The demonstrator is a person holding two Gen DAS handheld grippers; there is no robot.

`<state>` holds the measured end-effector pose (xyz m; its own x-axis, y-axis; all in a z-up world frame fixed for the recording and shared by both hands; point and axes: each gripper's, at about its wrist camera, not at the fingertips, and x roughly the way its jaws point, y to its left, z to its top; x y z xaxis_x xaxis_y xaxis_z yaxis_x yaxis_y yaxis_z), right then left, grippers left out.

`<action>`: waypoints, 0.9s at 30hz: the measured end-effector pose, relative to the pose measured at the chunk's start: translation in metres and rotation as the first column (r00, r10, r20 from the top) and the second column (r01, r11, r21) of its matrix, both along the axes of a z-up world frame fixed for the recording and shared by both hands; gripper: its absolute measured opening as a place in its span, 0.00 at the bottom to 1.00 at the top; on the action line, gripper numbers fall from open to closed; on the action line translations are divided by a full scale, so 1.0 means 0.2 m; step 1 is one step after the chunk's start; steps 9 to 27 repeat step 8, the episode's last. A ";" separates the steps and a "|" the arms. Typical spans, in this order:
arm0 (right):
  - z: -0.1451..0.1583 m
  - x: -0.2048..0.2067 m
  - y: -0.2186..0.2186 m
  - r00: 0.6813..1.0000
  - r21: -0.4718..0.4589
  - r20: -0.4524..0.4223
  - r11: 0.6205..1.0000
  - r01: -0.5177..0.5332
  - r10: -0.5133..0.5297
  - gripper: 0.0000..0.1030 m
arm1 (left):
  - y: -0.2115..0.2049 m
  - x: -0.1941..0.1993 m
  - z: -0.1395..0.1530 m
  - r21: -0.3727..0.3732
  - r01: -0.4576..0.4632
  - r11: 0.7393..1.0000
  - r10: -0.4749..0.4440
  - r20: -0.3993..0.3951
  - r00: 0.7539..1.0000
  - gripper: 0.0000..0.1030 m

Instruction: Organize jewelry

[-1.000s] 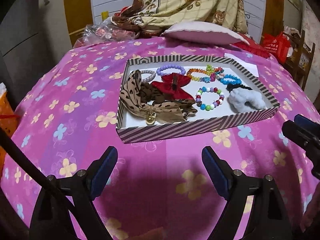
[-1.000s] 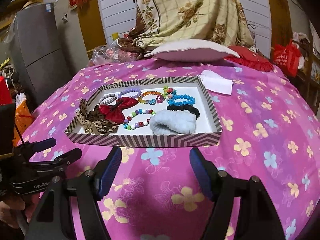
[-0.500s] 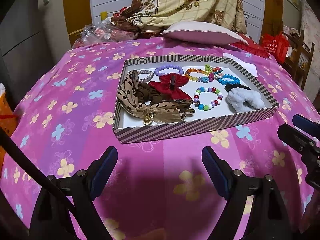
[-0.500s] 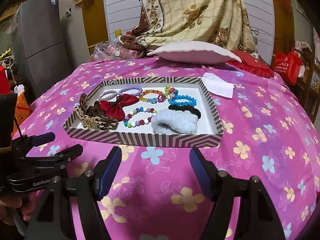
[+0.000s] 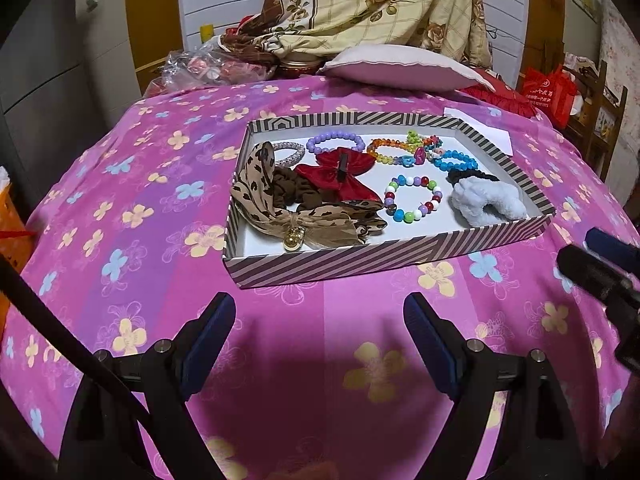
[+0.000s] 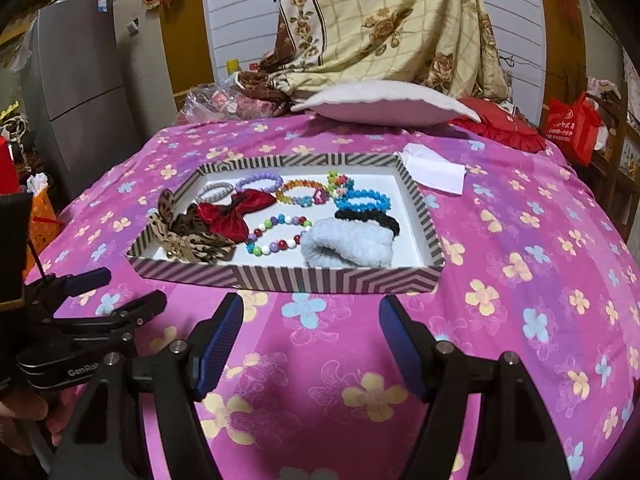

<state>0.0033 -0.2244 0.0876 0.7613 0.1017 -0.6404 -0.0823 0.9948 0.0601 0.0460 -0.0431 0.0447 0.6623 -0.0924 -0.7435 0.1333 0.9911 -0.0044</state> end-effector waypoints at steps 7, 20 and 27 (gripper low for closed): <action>0.03 -0.03 -0.01 0.997 -0.022 0.064 0.999 0.042 -0.040 0.81 | -0.01 -0.02 0.02 -0.010 0.013 1.000 -0.013 0.023 1.000 0.80; 0.03 -0.03 -0.01 0.997 -0.032 0.063 0.998 0.050 -0.048 0.81 | -0.02 -0.02 0.01 -0.007 0.016 1.000 -0.016 0.023 1.000 0.80; 0.03 -0.03 -0.01 0.997 -0.032 0.063 0.998 0.050 -0.048 0.81 | -0.02 -0.02 0.01 -0.007 0.016 1.000 -0.016 0.023 1.000 0.80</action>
